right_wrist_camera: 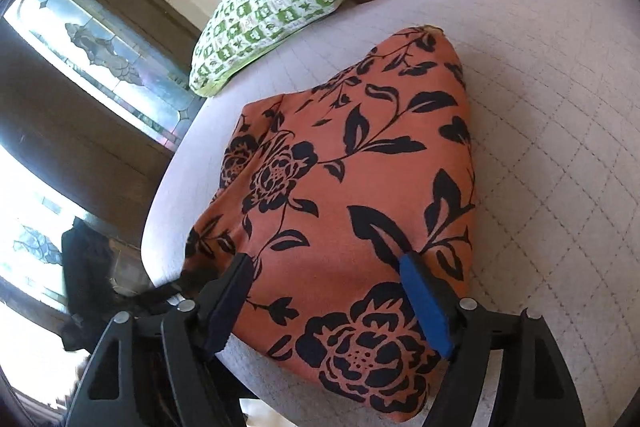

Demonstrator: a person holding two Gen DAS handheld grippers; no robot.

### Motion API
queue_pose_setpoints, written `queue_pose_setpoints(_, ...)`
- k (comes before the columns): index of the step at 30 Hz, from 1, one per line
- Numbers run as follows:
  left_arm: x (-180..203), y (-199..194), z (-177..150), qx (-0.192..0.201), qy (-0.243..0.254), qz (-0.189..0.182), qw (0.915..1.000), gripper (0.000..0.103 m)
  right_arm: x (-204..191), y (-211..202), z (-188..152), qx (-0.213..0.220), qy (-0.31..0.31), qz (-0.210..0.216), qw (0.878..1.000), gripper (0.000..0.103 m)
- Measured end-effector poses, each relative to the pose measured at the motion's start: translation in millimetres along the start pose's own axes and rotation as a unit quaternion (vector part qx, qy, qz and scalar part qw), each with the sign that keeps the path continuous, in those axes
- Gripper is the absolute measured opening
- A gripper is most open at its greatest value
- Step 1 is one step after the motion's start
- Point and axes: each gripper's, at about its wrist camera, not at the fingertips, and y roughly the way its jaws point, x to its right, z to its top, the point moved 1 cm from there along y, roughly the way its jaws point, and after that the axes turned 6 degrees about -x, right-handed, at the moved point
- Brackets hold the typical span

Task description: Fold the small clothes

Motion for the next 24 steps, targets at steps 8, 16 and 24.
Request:
queue_pose_setpoints(8,-23.9,78.6,59.2,-0.078,-0.037,-0.030,0.9959,0.025,4.2,-3.6,1.5,-0.004,0.016,0.024,1.000,0.081)
queue_pose_setpoints(16,3.7,38.8,67.4,-0.023,0.038,-0.008,0.9990,0.048,6.9,-1.7,2.4,-0.013,0.015,0.037,0.999,0.084)
queue_pose_setpoints(24,-46.5,101.4,102.0,-0.069,-0.044,-0.065,0.9945,0.021,8.0,-2.7,2.7,-0.018,0.014,0.047,0.999,0.086)
